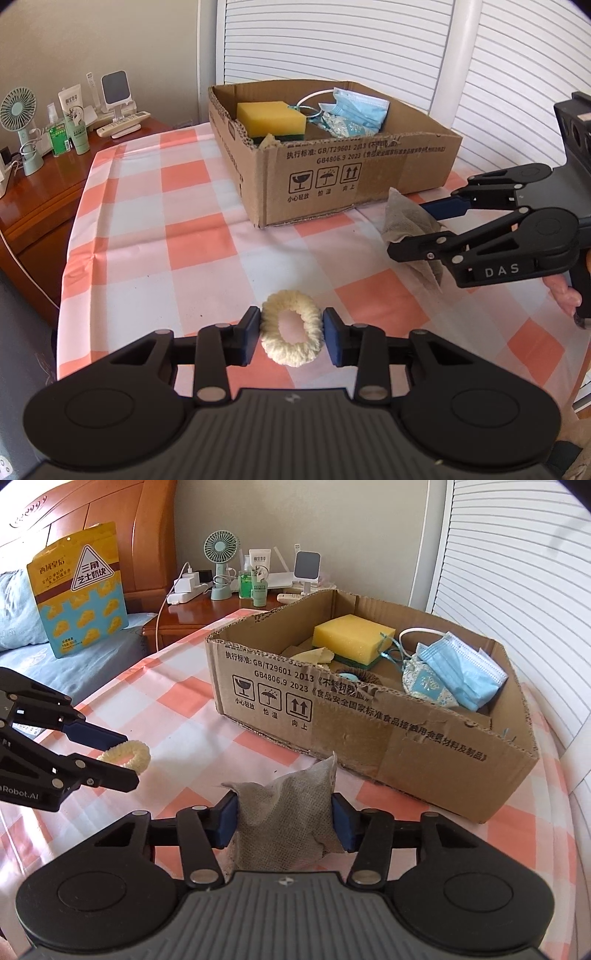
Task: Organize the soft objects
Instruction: 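Carry the scrunchie into the box and open the left gripper while the right tool drops the sachet in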
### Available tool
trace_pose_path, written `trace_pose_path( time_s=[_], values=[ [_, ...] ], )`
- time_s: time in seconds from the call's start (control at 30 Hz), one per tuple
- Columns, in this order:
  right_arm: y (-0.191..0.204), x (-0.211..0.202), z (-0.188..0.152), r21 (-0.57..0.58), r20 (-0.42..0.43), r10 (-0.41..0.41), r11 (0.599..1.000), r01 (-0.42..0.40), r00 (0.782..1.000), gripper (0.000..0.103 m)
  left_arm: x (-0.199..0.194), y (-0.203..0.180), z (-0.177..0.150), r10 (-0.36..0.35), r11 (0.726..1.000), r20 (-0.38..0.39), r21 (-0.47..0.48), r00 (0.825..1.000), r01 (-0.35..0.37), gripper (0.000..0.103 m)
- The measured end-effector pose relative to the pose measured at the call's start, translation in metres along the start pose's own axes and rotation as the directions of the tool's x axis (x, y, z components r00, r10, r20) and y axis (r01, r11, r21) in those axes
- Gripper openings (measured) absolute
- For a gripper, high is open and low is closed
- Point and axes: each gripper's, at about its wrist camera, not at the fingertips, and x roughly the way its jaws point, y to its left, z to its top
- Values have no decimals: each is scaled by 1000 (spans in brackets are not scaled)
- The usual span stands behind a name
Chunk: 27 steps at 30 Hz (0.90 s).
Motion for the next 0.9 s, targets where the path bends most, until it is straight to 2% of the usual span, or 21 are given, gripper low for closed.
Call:
trace_pose_path(
  time_s=[0.27,0.43,0.63,0.73,0.77,0.8,0.83,0.87,0.9],
  values=[
    [-4,-35,10,-3,49,8,1000,-8,999,56,-20,-6,13,-10,999,8,50,1000,10,35],
    [-10,-56,18,7,90,-1,1000,0,996,56,-34,-12,33,-37,994,24,108,999,35,35],
    [-19,-69,30,14,134,-34,999,32,990,56,-37,-23,83,-44,980,99,196,994,24,35],
    [-24,-73,35,25,149,-50,999,47,988,56,-21,-25,114,-37,982,118,190,992,14,38],
    [-26,-74,36,27,154,-55,998,51,986,56,-14,-24,124,-35,983,122,182,992,12,42],
    [-28,-75,36,31,159,-59,998,54,986,56,-7,-25,131,-32,984,127,176,991,10,60],
    [-30,-76,37,34,162,-62,998,57,985,56,1,-25,138,-24,985,135,173,991,0,70],
    [-31,-77,38,37,166,-66,997,60,984,56,8,-25,143,-12,986,148,168,989,-13,90],
    [-33,-77,39,39,167,-70,997,64,983,56,15,-25,146,1,986,158,167,987,-28,94]
  ],
)
